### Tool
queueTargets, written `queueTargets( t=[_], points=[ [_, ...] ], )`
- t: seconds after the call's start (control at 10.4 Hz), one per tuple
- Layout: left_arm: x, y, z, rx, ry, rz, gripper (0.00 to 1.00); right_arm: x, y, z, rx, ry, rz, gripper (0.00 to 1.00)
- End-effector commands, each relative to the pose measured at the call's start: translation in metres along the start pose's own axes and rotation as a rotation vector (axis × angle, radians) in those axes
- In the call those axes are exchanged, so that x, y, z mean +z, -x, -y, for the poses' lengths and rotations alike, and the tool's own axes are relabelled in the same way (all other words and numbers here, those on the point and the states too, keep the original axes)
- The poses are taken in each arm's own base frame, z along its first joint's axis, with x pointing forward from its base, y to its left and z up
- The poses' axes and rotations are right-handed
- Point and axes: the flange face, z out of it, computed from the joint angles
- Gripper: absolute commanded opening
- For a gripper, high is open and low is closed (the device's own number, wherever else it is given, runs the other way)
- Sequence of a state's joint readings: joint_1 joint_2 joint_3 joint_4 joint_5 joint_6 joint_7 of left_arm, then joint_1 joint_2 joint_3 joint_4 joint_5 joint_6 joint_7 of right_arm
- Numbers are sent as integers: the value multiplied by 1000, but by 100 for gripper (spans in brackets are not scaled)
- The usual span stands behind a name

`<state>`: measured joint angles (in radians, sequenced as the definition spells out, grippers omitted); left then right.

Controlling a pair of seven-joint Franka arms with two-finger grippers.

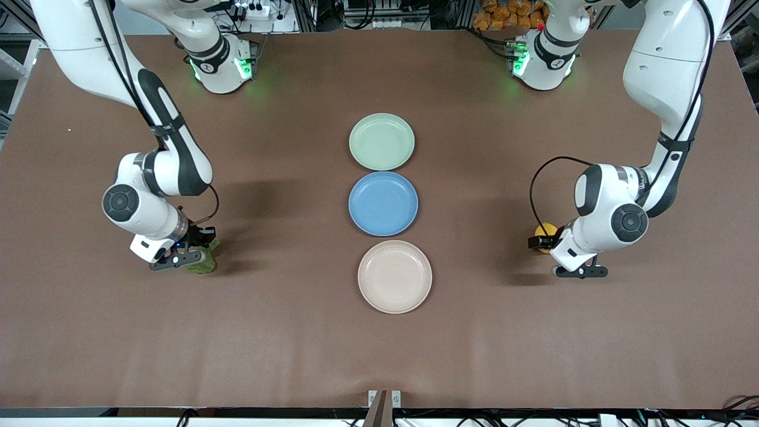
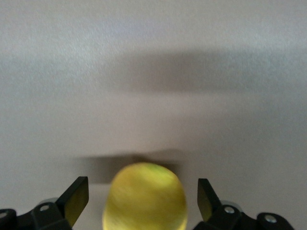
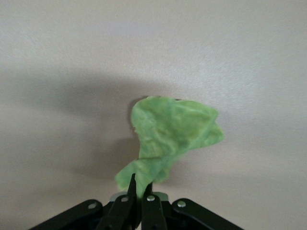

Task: Place lemon and lettuce in plates
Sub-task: 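Lower both grippers and close them on the lemon and lettuce, then carry the lettuce to the green plate while the left gripper carries the lemon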

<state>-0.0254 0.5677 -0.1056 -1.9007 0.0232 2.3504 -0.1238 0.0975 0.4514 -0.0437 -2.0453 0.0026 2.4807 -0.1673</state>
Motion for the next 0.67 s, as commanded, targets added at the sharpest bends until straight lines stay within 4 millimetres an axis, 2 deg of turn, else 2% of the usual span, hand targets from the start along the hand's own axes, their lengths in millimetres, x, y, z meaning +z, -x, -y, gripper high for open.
queueTargets(
  t=[0.0, 0.29, 0.58],
  points=[
    [-5, 17, -1, -6, -12, 3, 100, -27, 24, -2, 7, -13, -14, 0],
    [6, 23, -2, -2, -7, -8, 100, -57, 36, 8, 16, -24, 9, 0],
    [17, 22, 0, 0, -4, -19, 100, -82, 37, 50, 72, -29, 28, 0]
  ],
)
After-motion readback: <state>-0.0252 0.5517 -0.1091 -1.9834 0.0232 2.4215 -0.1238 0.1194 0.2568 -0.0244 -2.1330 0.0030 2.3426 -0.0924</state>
